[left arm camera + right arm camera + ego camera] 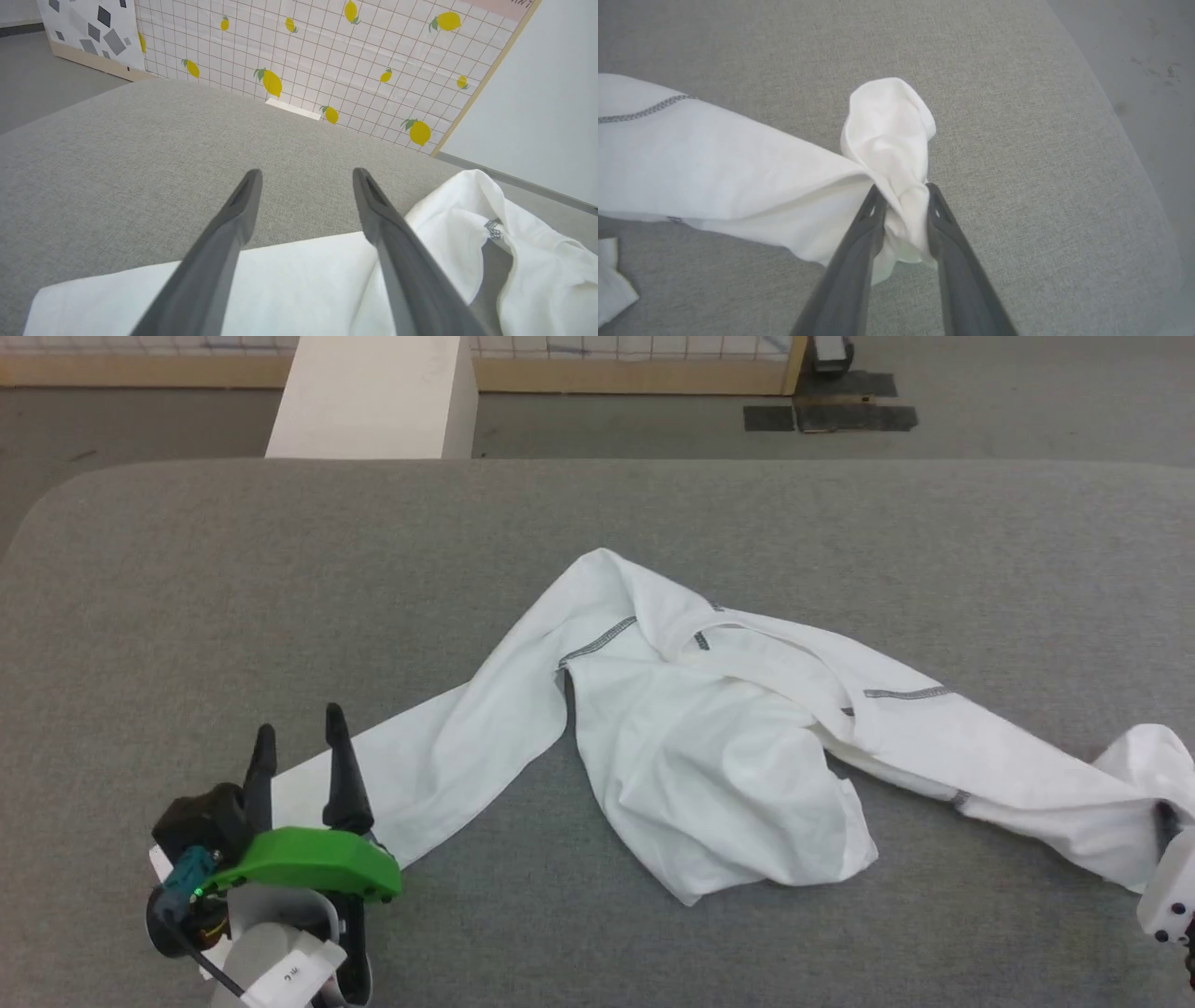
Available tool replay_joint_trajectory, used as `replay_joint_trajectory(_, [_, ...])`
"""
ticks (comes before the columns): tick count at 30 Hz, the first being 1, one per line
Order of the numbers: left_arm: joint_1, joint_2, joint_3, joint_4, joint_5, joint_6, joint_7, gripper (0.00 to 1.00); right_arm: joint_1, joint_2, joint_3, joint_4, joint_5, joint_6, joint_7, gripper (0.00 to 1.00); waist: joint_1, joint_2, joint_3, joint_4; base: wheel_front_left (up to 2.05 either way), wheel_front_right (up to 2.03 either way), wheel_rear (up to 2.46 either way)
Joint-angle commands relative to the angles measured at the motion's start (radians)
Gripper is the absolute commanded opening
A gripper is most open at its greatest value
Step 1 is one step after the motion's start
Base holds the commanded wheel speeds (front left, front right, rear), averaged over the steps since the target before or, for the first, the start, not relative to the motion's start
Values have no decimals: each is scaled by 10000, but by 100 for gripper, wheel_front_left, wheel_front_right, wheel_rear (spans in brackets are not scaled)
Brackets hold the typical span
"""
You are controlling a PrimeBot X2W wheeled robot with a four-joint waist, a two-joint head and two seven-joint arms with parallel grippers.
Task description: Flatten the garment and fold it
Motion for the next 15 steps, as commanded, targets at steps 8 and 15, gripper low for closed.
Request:
replay_joint_trajectory(8, [-338, 84, -567, 849, 539, 8, 304, 100, 989, 108, 1773, -286, 810, -15, -3284, 100, 0, 0, -261, -541, 0, 0, 0])
replay_joint_trajectory(15, [-903, 318, -962, 1819, 758, 360, 2697, 100, 1334, 112, 3041, -28, 1445, -15, -4167, 100, 0, 0, -162, -1002, 0, 0, 0])
